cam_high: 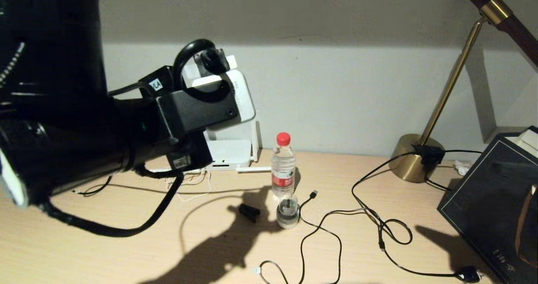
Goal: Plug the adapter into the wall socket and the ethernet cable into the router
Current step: Hand it to the other hand
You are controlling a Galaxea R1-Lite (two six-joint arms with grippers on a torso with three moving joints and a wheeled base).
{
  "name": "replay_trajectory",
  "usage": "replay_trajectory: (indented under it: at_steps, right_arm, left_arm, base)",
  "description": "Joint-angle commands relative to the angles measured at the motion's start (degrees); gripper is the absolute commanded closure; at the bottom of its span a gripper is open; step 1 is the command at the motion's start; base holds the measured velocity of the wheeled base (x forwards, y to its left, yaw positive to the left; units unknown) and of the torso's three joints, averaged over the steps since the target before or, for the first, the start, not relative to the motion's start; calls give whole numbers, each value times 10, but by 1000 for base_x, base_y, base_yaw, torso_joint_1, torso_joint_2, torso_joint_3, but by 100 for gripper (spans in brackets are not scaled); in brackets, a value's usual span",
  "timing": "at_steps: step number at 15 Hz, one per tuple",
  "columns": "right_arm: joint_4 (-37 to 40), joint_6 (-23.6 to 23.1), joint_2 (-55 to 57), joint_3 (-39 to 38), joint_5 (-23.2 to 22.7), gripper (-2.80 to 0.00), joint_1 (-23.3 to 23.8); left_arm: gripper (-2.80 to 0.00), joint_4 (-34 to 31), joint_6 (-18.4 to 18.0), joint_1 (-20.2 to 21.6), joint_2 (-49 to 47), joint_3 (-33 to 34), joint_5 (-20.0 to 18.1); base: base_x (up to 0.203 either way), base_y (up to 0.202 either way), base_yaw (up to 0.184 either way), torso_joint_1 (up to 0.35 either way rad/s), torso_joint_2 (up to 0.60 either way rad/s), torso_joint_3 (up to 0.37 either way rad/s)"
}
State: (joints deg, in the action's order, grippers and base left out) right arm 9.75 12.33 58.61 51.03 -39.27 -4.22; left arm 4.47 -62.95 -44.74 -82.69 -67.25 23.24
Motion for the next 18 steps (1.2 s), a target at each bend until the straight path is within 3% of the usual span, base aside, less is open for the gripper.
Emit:
replay_trajectory:
  at_steps: [1, 5, 7, 8, 13, 15, 18]
  right_arm:
    - [-1, 27, 200, 97, -54, 0, -46]
    - [-60, 60, 257, 167, -85, 0, -141]
    - [-87, 102, 273, 187, -84, 0, -175]
    - [-97, 106, 285, 194, -82, -280, -187]
    - [-190, 107, 314, 191, -83, -280, -211]
    - [-208, 102, 315, 185, -82, -280, -212]
    - [-231, 60, 327, 190, -78, -280, -212]
  left_arm:
    - [0, 7, -3, -17, -8, 10, 2]
    - [0, 42, -3, -55, 0, 39, 1]
    - [0, 46, -3, -68, 6, 51, 1]
    - [0, 55, -4, -72, 9, 57, 0]
    - [0, 67, -4, -118, 3, 58, -2]
    - [0, 67, -5, -119, -12, 48, -2]
    - [0, 67, -6, -118, -38, 13, -1]
  base:
    - [0, 0, 0, 0, 0, 0]
    - [0, 0, 0, 0, 0, 0]
    - [0, 0, 0, 0, 0, 0]
    - [0, 0, 0, 0, 0, 0]
    - [0, 0, 0, 0, 0, 0]
    - [0, 0, 0, 0, 0, 0]
    - [0, 0, 0, 0, 0, 0]
